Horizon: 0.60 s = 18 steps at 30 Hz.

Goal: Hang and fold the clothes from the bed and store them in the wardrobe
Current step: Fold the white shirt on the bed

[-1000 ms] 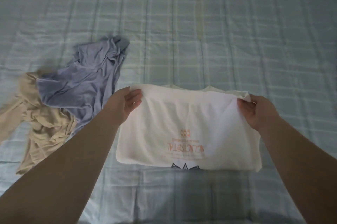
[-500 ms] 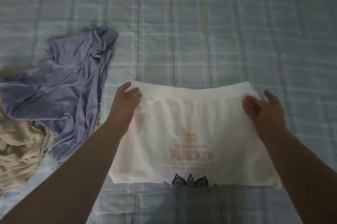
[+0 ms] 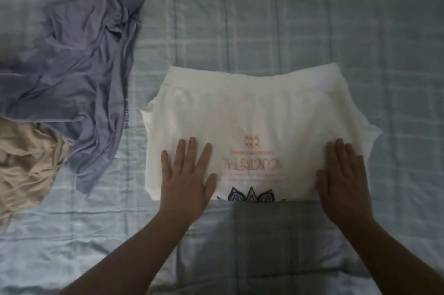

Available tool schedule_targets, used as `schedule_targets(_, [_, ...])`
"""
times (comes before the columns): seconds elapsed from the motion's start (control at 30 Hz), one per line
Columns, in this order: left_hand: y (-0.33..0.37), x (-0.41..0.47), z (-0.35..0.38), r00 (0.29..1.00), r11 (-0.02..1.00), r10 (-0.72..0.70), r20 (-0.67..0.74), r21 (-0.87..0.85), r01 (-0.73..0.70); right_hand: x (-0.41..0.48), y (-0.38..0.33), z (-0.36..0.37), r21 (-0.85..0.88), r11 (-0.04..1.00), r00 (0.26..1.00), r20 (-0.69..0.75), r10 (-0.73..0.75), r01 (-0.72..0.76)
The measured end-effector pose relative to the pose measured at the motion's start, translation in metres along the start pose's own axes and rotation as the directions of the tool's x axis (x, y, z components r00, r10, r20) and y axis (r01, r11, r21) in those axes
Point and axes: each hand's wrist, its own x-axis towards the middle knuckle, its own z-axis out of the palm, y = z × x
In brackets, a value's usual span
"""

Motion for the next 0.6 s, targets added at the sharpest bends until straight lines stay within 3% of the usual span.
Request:
schedule_targets(0.17, [-0.011, -0.01, 0.026, 0.999, 0.998, 0.035, -0.01, 0.056, -0.034, -0.017, 0.023, 0.022, -0.076, 0.997, 1.0, 0.029, 0.011, -0.009])
schedule_targets(0.4, [-0.01, -0.008, 0.031, 1.0, 0.996, 0.016, -0.009, 0.09, -0.015, -0.015, 0.027, 0.032, -0.029, 1.0, 0.996, -0.085, 0.0, -0.003])
schedule_targets(0.5, [-0.003, -0.012, 0.017, 1.0, 0.998, -0.011, 0.006, 0.061, 0.011, -0.014, 0.026, 0.021, 0.073, 0.997, 0.994, -0.102, -0.032, 0.04])
schedule_targets(0.6, [0.019, -0.009, -0.002, 1.0, 1.0, 0.004, -0.019, -0.023, -0.005, -0.014, 0.028, 0.003, 0.3, 0.954, 0.982, -0.184, 0.033, 0.024])
